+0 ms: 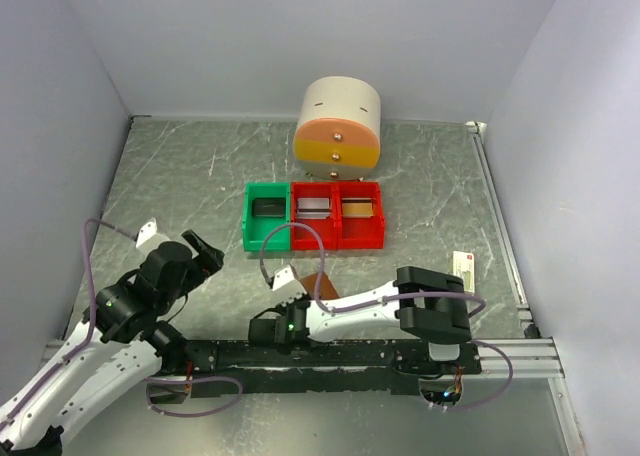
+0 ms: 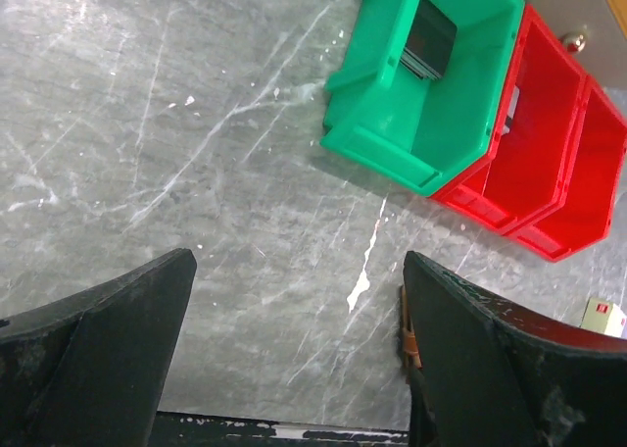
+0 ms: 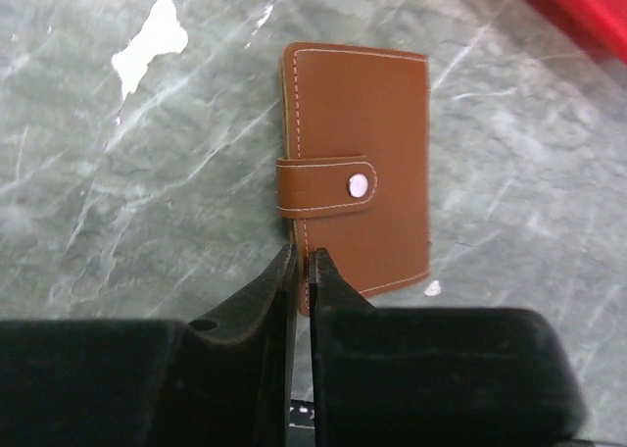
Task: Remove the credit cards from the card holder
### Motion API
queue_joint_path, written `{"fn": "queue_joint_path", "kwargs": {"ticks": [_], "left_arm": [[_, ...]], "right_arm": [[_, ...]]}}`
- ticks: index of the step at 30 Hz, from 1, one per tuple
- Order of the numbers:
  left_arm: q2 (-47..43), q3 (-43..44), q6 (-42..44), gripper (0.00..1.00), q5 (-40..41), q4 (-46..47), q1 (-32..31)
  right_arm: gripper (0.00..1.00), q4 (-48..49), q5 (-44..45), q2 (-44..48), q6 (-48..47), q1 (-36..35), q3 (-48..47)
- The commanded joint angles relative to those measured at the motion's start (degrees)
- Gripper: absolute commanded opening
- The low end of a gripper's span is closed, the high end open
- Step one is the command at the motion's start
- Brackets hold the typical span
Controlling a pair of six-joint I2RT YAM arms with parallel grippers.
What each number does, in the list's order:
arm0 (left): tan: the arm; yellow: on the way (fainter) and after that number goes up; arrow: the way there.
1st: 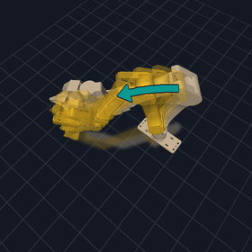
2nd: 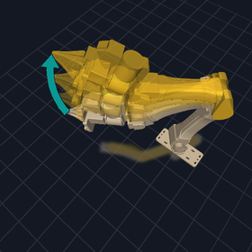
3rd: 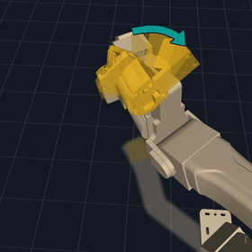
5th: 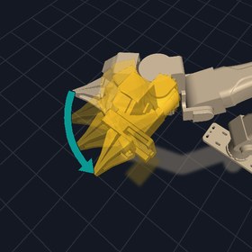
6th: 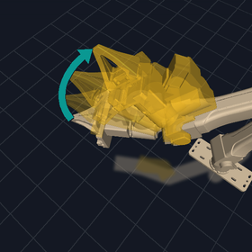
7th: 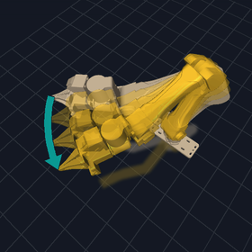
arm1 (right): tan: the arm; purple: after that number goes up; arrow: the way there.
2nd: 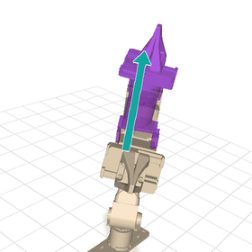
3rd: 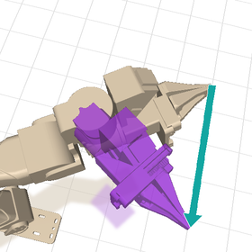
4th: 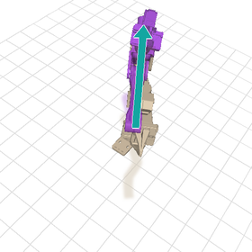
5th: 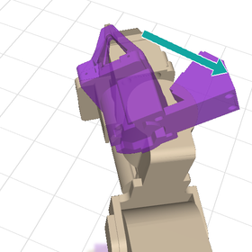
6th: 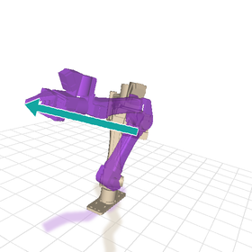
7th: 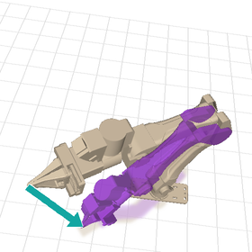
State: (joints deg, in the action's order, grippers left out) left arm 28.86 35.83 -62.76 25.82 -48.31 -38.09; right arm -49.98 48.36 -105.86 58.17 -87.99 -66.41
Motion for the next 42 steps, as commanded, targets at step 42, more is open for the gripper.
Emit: {"fn": "queue_joint_path", "kwargs": {"ticks": [42], "left_arm": [[56.4, 16.3, 30.5, 0.77, -14.7, 23.4, -28.4]], "right_arm": [[0.25, 68.5, -51.5, 40.0, 0.8, 38.0, 60.0]]}}
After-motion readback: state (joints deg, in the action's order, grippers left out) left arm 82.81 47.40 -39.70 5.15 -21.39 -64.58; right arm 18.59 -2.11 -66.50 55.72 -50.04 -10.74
